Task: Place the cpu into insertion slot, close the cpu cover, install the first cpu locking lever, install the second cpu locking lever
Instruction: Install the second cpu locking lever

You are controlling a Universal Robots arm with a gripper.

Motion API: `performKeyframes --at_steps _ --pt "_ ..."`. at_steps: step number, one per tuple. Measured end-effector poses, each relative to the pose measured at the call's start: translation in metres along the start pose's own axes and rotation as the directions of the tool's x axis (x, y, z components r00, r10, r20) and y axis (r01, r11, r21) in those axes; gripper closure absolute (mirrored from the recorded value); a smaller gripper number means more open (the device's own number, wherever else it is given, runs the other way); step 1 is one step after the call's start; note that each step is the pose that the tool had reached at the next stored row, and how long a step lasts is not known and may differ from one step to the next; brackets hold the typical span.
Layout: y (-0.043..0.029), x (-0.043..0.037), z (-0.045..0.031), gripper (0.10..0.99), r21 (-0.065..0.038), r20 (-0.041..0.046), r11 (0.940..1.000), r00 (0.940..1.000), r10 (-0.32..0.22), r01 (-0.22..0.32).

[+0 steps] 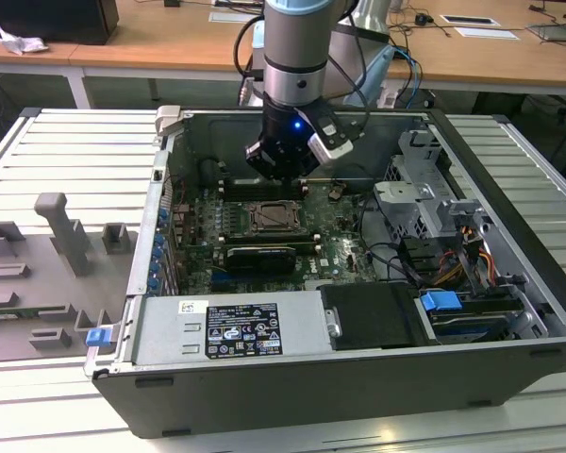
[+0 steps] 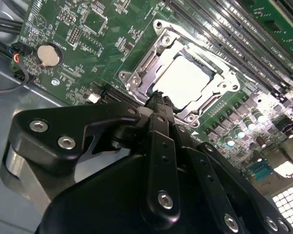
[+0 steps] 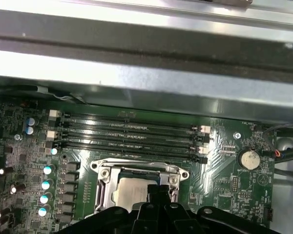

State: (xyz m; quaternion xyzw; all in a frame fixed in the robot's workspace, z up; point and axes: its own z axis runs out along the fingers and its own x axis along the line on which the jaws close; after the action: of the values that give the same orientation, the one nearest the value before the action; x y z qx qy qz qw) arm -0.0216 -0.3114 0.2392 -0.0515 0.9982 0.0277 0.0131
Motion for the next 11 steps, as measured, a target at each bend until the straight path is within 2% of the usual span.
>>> performKeyframes --at_steps 2,7,11 --pt "-0.0043 0.0004 -0.0003 0.98 0.0 0.0 1.0 1.0 0.0 0.0" --pt "-0.0049 0.0003 -0.0054 0.98 0.0 0.0 1.0 1.0 0.0 0.0" --pt "-0.0095 0.0008 -0.0059 0.98 0.0 -0.0001 1.0 1.0 0.0 0.0"
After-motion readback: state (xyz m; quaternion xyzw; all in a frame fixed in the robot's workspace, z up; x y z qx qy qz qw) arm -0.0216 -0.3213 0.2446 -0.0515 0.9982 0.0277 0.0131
